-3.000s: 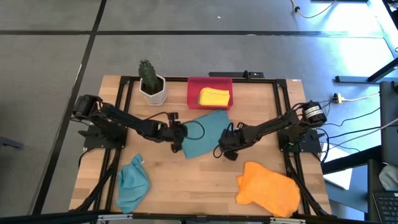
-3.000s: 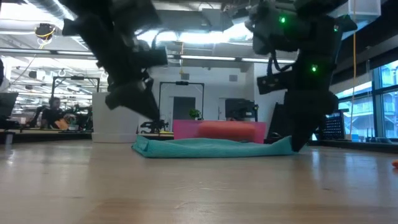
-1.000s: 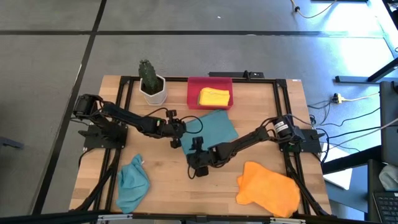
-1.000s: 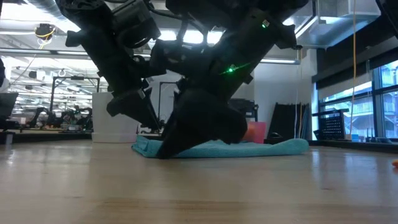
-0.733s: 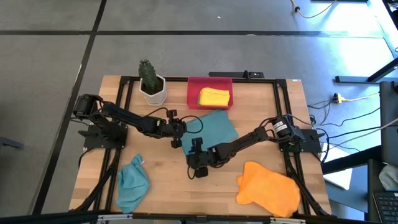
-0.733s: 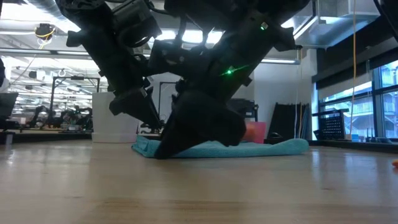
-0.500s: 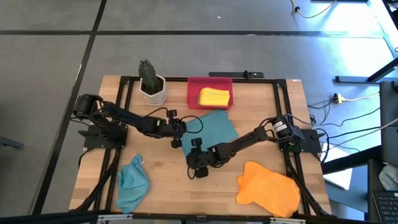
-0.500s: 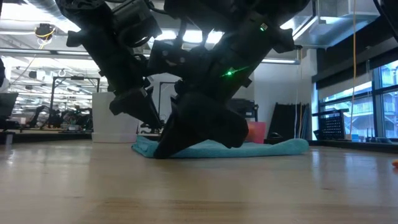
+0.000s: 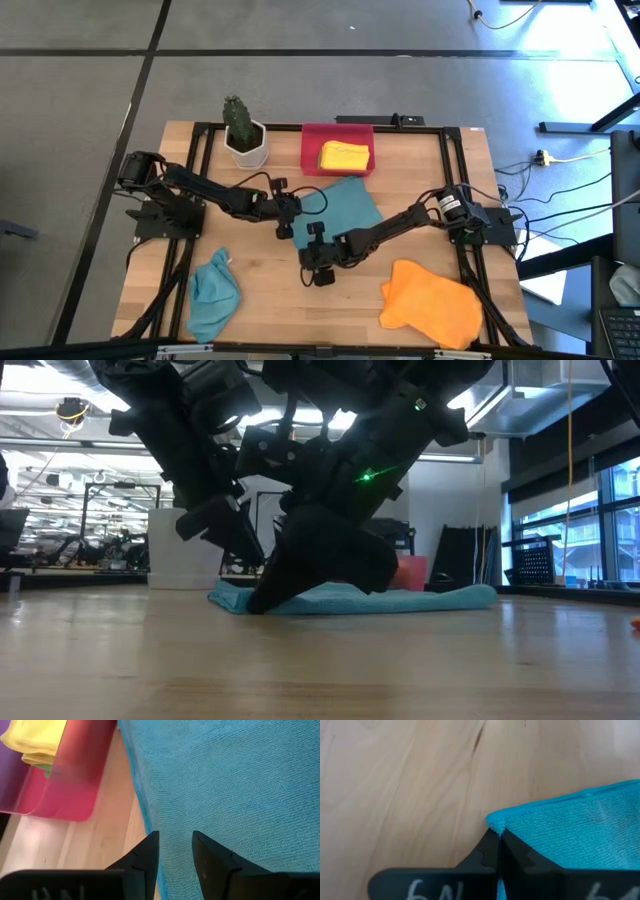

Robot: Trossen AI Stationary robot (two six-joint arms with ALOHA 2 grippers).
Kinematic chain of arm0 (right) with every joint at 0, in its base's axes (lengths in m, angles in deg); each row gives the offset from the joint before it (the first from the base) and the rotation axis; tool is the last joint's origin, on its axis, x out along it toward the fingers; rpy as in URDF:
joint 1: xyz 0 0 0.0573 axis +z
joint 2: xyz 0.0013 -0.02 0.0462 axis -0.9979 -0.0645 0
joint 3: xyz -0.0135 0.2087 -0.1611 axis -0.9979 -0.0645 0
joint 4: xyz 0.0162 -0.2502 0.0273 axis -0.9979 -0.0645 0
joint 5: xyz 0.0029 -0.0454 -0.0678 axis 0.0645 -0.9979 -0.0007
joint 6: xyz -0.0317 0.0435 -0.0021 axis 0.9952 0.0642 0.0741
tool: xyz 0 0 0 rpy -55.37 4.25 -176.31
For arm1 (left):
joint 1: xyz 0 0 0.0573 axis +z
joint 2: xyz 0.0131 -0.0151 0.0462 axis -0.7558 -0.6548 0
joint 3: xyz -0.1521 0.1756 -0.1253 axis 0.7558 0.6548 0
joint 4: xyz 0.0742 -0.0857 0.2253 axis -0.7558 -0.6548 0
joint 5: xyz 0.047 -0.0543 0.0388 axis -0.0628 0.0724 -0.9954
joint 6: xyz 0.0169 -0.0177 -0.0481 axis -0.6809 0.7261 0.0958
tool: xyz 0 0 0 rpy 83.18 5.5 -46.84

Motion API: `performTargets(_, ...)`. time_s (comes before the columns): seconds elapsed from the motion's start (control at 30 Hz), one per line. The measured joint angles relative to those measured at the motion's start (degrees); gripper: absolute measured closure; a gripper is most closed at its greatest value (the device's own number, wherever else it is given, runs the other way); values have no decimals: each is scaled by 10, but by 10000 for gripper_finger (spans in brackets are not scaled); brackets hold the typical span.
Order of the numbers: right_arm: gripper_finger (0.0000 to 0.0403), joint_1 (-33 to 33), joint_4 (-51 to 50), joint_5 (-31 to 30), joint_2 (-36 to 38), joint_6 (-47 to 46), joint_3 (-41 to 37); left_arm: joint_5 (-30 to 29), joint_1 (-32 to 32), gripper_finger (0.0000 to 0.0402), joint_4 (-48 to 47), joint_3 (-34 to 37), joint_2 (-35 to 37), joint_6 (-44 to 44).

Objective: Fold microfiber towels
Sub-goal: Fold the top blue microfiber cloth

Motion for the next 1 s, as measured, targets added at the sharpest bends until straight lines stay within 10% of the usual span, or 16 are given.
performTargets(0.3,400,0,-5,-2,56,-30,-32,-17,-41,295,-10,1,68,-15)
performTargets(0.6,401,-4,176,19,215,-51,-230,-26,-111,295,23,0,111,-55)
performTargets(1.0,402,-25,256,-31,361,-104,-395,71,-115,295,83,0,104,-71)
